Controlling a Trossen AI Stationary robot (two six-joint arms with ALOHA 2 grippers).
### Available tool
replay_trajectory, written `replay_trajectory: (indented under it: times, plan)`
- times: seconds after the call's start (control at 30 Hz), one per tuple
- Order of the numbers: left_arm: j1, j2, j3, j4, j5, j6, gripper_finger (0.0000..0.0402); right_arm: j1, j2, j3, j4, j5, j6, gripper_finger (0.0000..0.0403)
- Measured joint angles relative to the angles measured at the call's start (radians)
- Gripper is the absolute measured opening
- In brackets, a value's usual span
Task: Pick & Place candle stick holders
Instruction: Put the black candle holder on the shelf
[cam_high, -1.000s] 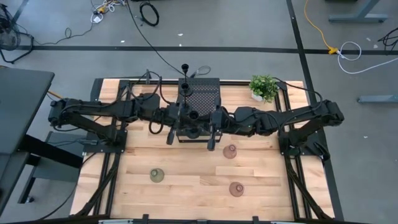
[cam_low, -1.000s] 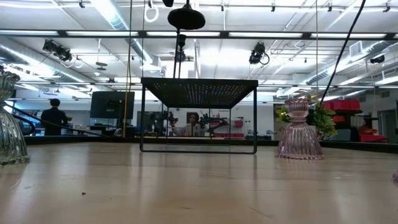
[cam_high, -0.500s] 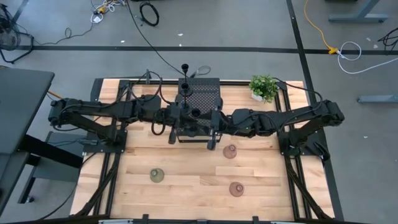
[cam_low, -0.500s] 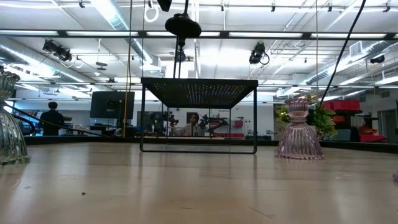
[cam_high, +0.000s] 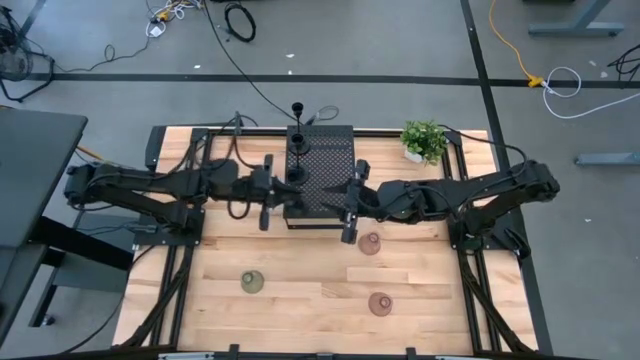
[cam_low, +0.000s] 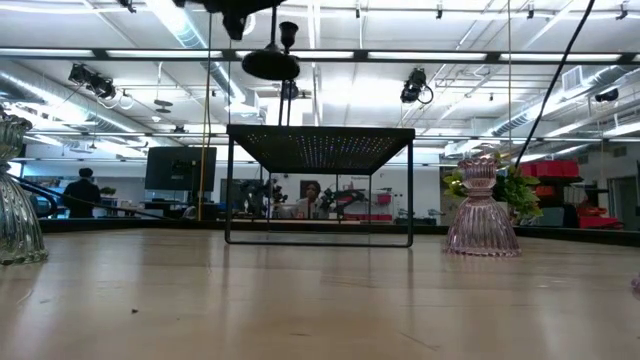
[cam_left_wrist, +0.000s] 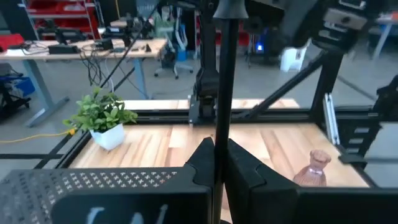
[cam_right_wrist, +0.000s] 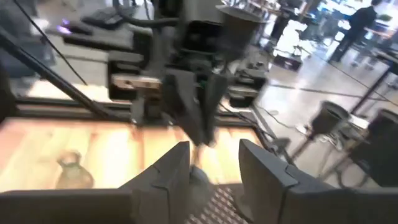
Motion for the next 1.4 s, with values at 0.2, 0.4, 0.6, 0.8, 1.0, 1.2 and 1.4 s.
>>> replay_trajectory:
  times: [0.2, 0.4, 0.6, 0.8, 1.0, 1.2, 1.4]
  plan:
    - [-0.002, -0.029, -0.152, 0.172, -0.018, -0.040, 0.0014, -0.004, -0.030, -0.029, -0.056, 0.121, 0.021, 0.0124]
    - [0.008, -0.026, -0.186, 0.190, -0.114, -0.038, 0.0014, -0.015, -0.092, -0.134, -0.046, 0.158, 0.094, 0.0121]
    - [0.034, -0.026, -0.186, 0.185, -0.117, -0.034, 0.0014, -0.011, -0.192, -0.291, -0.009, 0.176, 0.194, 0.0121]
    - [0.039, -0.002, -0.186, 0.199, -0.124, -0.045, 0.0014, -0.011, -0.279, -0.418, 0.083, 0.167, 0.235, 0.0121]
    - [0.039, 0.081, -0.187, 0.247, -0.163, -0.049, 0.0014, -0.011, -0.322, -0.466, 0.159, 0.159, 0.224, 0.0121]
    - [0.039, 0.099, -0.186, 0.256, -0.166, -0.044, 0.0014, -0.009, -0.324, -0.466, 0.162, 0.158, 0.209, 0.0121]
    - [0.039, 0.100, -0.186, 0.250, -0.166, -0.045, 0.0014, -0.009, -0.324, -0.466, 0.158, 0.158, 0.204, 0.0121]
